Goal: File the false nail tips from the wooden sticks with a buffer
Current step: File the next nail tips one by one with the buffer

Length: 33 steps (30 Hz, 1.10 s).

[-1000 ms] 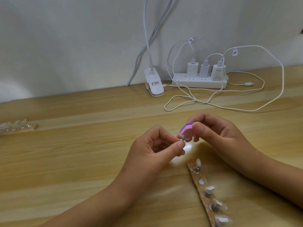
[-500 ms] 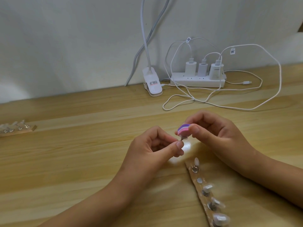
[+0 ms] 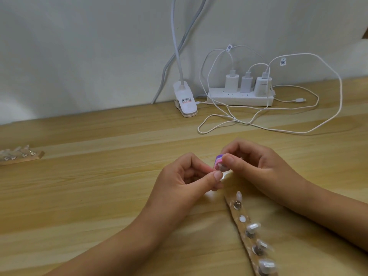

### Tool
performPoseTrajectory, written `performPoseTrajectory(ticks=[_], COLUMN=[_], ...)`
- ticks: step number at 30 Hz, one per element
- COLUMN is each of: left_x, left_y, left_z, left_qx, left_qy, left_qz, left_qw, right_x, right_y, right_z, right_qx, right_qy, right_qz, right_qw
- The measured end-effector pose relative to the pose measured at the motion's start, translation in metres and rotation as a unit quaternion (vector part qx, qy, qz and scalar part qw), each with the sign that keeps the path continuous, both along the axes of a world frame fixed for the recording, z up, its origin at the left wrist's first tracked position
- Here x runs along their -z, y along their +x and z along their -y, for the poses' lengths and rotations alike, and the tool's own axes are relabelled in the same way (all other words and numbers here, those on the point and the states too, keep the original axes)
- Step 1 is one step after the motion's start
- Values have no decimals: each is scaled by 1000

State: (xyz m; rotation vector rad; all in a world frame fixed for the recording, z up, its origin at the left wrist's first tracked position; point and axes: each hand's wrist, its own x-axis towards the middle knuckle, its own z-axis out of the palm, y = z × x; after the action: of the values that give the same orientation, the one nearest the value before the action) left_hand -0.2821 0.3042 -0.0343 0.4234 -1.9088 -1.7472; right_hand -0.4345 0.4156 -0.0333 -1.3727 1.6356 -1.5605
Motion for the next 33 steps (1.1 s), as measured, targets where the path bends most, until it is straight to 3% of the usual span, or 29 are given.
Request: performPoseTrajectory(ticks=[3, 7, 18, 22, 33], left_x=[0, 1, 2, 2, 0], left_y=[0, 0, 0, 0, 0], left_z=[0, 1, 1, 1, 1], left_qx=[-2, -3, 4, 5, -3], left_qy=[1, 3, -15, -8, -1], left_qz=[1, 9, 17, 9, 13], left_qw=[1000, 1000, 1000, 1000, 1000], right_x=[0, 0, -1, -2, -1], right_y=[0, 0, 0, 2, 2], right_z=[-1, -1, -2, -4, -4], right_qx=[7, -3, -37, -13, -2], right_qy=[-10, -17, 12, -33, -35], right_qz=[-31, 3, -7, -22, -41], right_qw=[999, 1000, 999, 999, 999])
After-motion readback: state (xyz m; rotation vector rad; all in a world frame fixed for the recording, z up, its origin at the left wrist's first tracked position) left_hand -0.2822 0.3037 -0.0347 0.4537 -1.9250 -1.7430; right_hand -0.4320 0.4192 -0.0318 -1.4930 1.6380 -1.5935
